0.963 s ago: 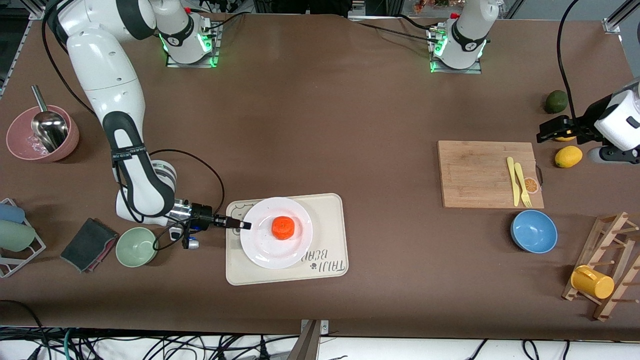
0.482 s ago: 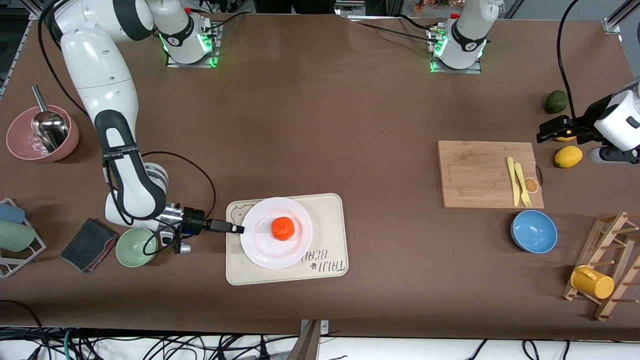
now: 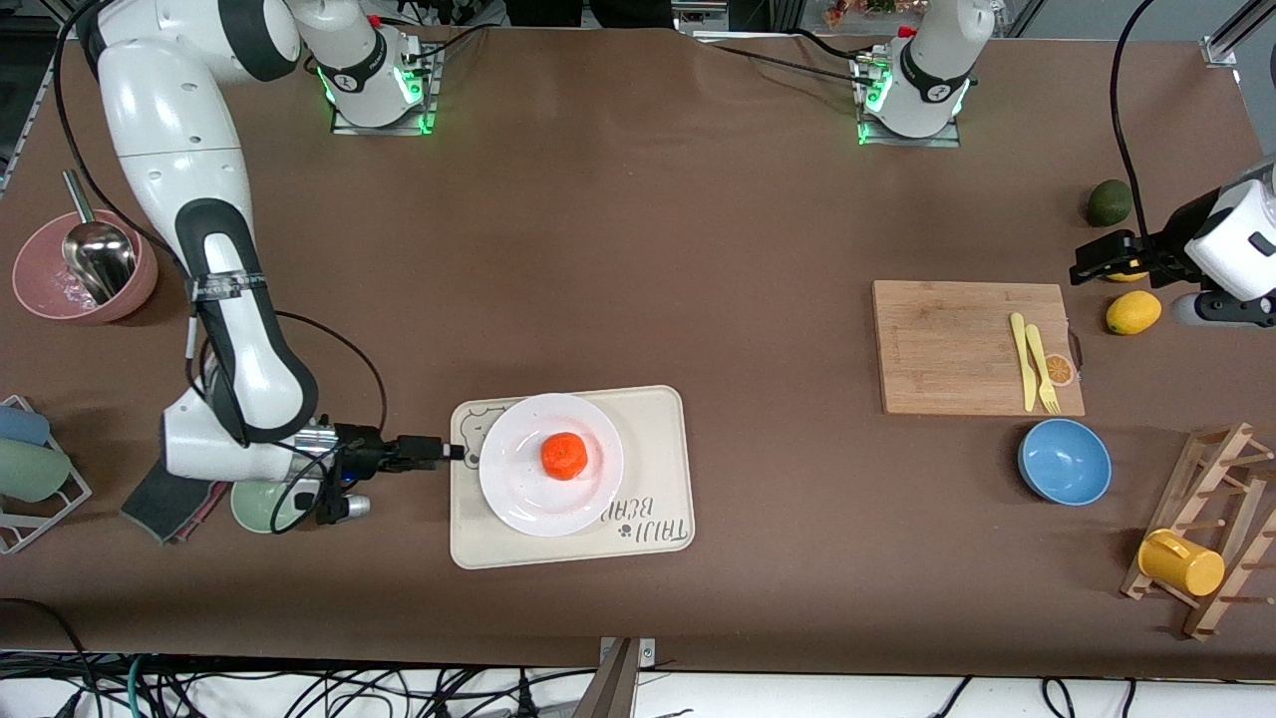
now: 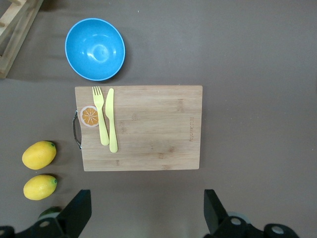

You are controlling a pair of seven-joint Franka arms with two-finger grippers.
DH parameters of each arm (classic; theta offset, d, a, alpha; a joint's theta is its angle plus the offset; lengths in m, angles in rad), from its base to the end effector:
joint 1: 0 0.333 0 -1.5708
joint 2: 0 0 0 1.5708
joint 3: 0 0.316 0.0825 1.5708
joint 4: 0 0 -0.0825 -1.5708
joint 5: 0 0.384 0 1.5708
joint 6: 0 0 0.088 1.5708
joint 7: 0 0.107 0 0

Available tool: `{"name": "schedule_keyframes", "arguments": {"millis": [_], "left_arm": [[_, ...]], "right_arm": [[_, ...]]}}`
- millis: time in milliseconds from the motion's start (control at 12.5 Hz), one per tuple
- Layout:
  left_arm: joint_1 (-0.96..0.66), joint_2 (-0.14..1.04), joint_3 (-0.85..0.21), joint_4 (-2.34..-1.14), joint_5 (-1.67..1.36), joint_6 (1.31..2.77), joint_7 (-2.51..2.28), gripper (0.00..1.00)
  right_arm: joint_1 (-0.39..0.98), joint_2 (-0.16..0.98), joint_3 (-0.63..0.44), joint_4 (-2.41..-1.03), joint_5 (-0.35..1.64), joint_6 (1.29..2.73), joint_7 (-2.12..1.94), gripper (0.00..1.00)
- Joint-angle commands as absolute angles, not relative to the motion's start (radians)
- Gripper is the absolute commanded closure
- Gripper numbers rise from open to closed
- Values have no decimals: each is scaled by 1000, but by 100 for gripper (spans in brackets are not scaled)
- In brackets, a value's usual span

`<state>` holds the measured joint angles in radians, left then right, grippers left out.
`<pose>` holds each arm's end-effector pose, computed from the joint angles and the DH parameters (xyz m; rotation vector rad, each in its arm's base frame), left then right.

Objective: Place orange and plate with both arms
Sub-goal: 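Open the right gripper and draw it back from the plate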

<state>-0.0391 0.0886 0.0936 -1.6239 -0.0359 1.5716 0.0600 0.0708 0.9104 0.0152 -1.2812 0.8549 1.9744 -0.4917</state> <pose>0.5734 0.0254 0.5499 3.0986 -0.0042 -0.2152 0.7298 0.1085 0.2005 -2.3575 -0.1537 0.0582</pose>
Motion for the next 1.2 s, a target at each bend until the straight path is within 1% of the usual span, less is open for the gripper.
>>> {"name": "schedule_keyframes", "arguments": {"millis": [0,161,321,722,803,1043,1124], "left_arm": [[-41,95,95,-1603,-15,1555,69,0],[-41,95,95,-1603,-15,1555,69,0],[-41,95,95,-1603,-15,1554,69,0],[-41,95,95,-1603,-15,1555,67,0],[-41,95,95,-1603,-15,1555,69,0],[-41,95,95,-1601,-15,1555,67,0],[-41,95,95,-1601,-15,1555,67,0]], "right_arm": [[64,827,-55,-1279,690,1861,-463,0],[66,738,-87,-1281,524,1762,-433,0],[72,633,-95,-1288,373,1715,-365,0],[101,424,-91,-1319,141,1543,-111,0],[103,373,-92,-1354,135,1531,-109,0],[101,198,-95,-1523,95,1529,-97,0],[101,163,-97,-1548,89,1526,-97,0]]}}
